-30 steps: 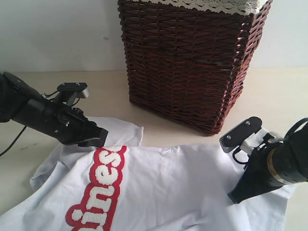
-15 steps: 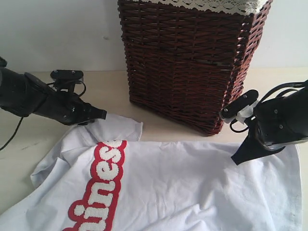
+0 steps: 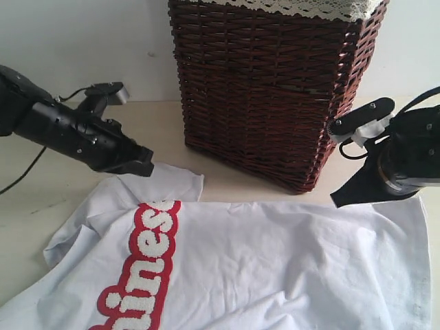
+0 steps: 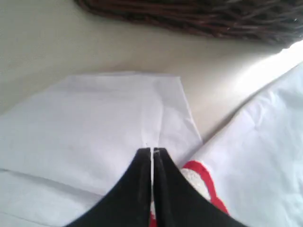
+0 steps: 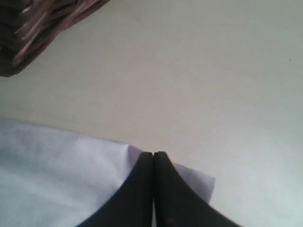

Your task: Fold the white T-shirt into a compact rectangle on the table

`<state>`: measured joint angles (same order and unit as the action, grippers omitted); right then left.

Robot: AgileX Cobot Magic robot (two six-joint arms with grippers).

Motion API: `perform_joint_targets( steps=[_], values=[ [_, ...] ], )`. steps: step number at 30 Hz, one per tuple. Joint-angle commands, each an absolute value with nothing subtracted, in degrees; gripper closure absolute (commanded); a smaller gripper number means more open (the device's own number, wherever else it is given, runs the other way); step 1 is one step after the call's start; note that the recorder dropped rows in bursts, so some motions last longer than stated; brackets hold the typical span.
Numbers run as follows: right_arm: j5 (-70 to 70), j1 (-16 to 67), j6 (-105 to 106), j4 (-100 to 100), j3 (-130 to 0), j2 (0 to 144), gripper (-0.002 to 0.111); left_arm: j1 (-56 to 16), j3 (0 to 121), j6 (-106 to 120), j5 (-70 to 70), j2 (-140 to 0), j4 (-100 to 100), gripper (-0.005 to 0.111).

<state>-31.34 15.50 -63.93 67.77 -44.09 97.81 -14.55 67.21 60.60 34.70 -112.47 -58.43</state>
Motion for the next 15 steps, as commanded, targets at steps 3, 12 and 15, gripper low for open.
perform_joint_targets(
  steps=[3, 12, 15],
  values=[
    [-29.76, 15.36, -49.94, 53.76, -44.39, 93.83, 0.108, -14.75, 69.16, 59.31, 34.04, -121.19, -57.88, 0.107],
    [-29.67, 15.36, -32.21, 34.72, -44.39, 93.94, 0.108, -14.54, 77.83, 55.70, 21.84, -130.77, -61.27, 0.086],
    [-31.24, 15.36, -24.54, 29.19, -44.39, 95.13, 0.108, -12.86, 80.13, 49.77, 21.70, -132.52, -61.27, 0.077]
  ],
)
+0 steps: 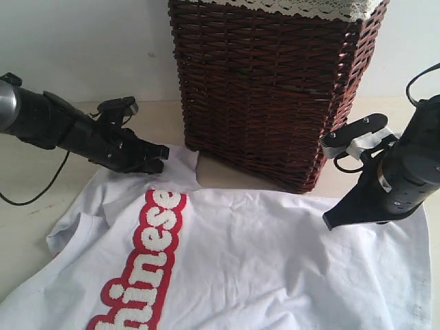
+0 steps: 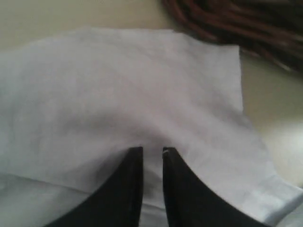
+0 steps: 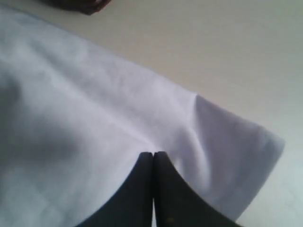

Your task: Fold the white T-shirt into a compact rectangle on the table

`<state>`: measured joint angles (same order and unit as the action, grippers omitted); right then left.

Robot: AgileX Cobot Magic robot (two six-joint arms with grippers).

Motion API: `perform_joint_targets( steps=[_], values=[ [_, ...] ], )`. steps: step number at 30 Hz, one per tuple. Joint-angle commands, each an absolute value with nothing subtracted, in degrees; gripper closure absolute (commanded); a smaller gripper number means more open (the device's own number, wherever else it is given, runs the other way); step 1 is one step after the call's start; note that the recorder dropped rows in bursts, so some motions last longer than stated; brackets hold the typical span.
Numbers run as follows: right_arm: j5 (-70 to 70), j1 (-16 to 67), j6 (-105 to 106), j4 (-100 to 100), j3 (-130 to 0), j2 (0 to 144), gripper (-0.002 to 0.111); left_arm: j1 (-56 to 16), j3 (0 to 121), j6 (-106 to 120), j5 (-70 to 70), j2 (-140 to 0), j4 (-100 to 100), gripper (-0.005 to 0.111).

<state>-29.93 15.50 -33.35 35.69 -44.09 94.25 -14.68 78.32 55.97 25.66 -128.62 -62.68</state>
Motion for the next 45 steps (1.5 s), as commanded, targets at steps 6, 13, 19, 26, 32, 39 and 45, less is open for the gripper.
perform_joint_targets(
  steps=[6, 13, 19, 26, 32, 39, 45],
  values=[
    [-34.78, 15.36, -24.55, 31.23, -44.39, 102.34, 0.108, -7.13, 80.35, 48.56, 23.58, -131.46, -60.97, 0.074],
    [-35.37, 15.36, -30.54, 42.59, -44.88, 109.31, 0.108, -2.17, 80.35, 49.40, 31.17, -126.33, -60.86, 0.074],
    [-35.91, 12.20, -37.91, 50.18, -50.74, 114.55, 0.108, 0.09, 80.35, 51.08, 47.08, -120.28, -60.08, 0.074],
    [-37.90, 8.31, -37.55, 51.65, -60.43, 116.35, 0.108, -1.54, 79.81, 47.75, 64.72, -117.15, -52.51, 0.074],
    [-38.63, 8.31, -34.67, 46.62, -62.18, 111.18, 0.108, -4.20, 76.55, 46.70, 59.56, -114.60, -45.05, 0.074],
    [-33.89, 8.31, -2.34, 17.10, -62.18, 101.38, 0.108, -6.32, 72.19, 56.65, 57.14, -108.70, -42.34, 0.074],
    [-38.60, 8.31, 28.99, -7.66, -60.34, 94.10, 0.108, -6.58, 66.86, 56.48, 59.03, -101.08, -28.69, 0.074]
  ],
)
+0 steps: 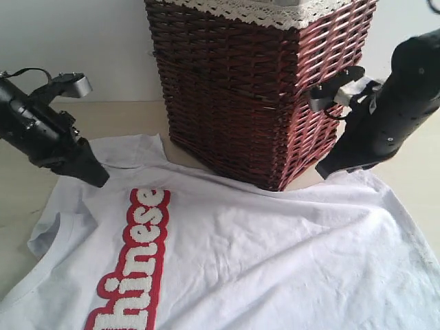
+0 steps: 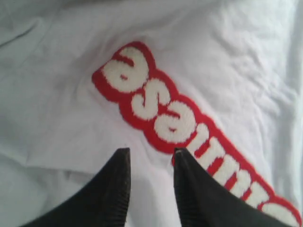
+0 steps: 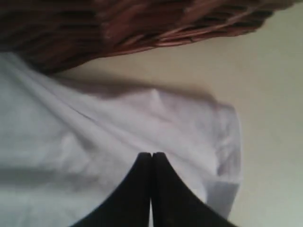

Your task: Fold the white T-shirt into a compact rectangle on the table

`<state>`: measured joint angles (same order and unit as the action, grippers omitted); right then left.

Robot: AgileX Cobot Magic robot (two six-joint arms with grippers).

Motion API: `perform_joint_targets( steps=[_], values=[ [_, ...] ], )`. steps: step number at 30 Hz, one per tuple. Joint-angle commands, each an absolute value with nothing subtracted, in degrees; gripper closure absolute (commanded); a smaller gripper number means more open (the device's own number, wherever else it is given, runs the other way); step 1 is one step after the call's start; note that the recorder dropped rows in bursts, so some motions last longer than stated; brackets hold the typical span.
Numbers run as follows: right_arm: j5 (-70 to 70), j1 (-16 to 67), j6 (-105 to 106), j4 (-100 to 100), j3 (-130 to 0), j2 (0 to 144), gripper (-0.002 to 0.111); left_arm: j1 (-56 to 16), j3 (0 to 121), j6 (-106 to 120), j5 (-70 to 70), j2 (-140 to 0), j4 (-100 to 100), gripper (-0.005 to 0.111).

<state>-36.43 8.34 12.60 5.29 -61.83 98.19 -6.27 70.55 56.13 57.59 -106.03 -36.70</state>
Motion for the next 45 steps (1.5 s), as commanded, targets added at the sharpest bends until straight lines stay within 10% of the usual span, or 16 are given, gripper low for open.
perform_joint_targets(
  steps=[1, 20, 25, 32, 45],
  values=[
    [-39.26, 8.31, 31.44, -8.24, -59.73, 93.44, 0.108, -6.85, 65.49, 56.62, 59.18, -99.63, -26.02, 0.074],
    [-52.58, 11.50, 68.98, -43.55, -54.01, 92.13, 0.108, -18.99, 47.96, 59.77, 49.09, -84.39, -12.46, 0.074],
    [-32.33, 18.29, 75.89, -59.08, -55.43, 95.63, 0.108, -19.43, 47.96, 59.09, 49.50, -83.58, -17.58, 0.074],
    [-4.61, 19.87, 68.21, -52.68, -56.42, 97.26, 0.108, -19.43, 47.96, 58.18, 50.63, -83.58, -18.28, 0.074],
    [-18.64, 4.51, 61.26, -30.86, -56.42, 95.83, 0.108, -19.43, 46.81, 58.31, 49.56, -83.58, -14.04, 0.057]
  ],
)
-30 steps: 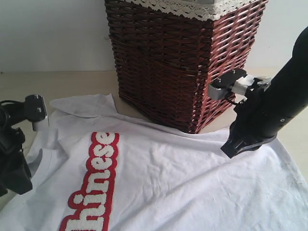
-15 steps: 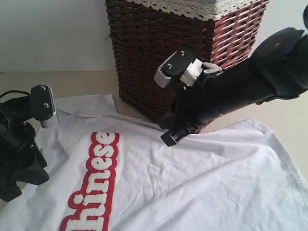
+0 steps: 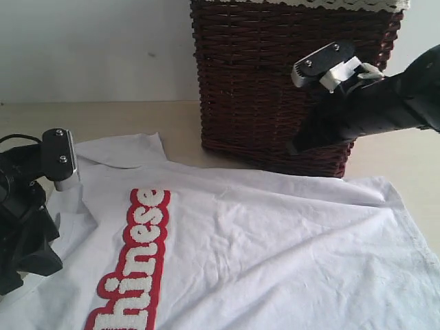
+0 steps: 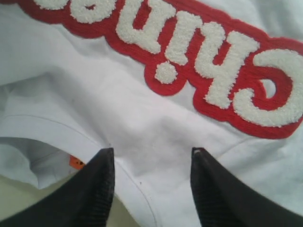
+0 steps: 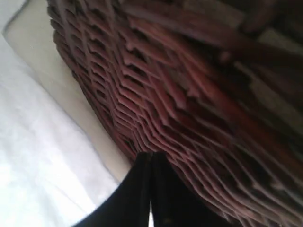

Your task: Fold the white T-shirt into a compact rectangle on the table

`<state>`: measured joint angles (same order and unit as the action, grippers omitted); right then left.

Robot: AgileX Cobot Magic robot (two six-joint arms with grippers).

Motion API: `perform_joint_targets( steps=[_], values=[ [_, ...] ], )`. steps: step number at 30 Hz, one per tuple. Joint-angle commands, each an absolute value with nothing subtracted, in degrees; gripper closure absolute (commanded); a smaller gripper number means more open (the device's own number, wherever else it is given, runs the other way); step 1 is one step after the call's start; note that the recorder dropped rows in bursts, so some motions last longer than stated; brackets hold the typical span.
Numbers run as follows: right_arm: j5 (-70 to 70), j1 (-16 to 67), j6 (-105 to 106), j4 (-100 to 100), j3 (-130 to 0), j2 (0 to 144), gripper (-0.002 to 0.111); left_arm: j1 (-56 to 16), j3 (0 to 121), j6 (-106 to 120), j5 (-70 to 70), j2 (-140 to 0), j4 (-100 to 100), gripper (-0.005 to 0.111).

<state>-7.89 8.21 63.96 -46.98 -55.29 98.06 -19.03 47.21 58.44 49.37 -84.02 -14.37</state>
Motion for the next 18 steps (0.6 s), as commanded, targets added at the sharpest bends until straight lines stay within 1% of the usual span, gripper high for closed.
perform_joint_targets(
  steps=[1, 2, 4, 5, 7, 10, 12, 15, 16, 18],
  values=[
    [-25.67, 4.49, 60.68, -20.74, -56.42, 94.88, 0.108, -19.43, 46.83, 59.21, 49.56, -83.58, -14.04, 0.057],
    [-35.84, 5.37, 58.56, -6.55, -56.42, 93.57, 0.108, -19.43, 46.70, 62.00, 49.33, -83.58, -13.92, 0.057],
    [-46.60, 6.69, 54.41, 2.43, -56.42, 91.09, 0.108, -19.43, 46.70, 68.09, 48.36, -83.58, -13.83, 0.057],
    [-52.12, 6.69, 53.87, 1.66, -56.42, 89.86, 0.108, -19.43, 46.70, 71.84, 48.36, -83.84, -13.31, 0.057],
    [-58.26, 6.69, 53.87, -1.02, -56.42, 88.74, 0.108, -19.43, 46.60, 75.21, 48.38, -85.08, -10.77, 0.057],
    [-60.42, 6.69, 53.62, -1.90, -56.32, 87.88, 0.107, -19.43, 46.60, 81.39, 46.69, -87.92, -11.44, 0.056],
    [-60.18, 6.69, 53.62, -3.34, -56.32, 87.36, 0.098, -19.43, 46.60, 82.10, 45.26, -89.08, -11.57, 0.050],
    [-59.61, 6.69, 53.74, -3.45, -56.32, 87.21, 0.076, -19.43, 46.60, 82.09, 42.68, -89.72, -11.57, 0.033],
    [-59.32, 6.69, 53.75, -3.45, -56.32, 87.21, 0.064, -19.43, 46.60, 82.09, 42.10, -90.02, -11.57, 0.026],
    [-58.42, 6.69, 53.86, -3.45, -56.22, 87.32, 0.051, -19.43, 46.60, 82.09, 42.01, -90.50, -11.57, 0.023]
  ],
)
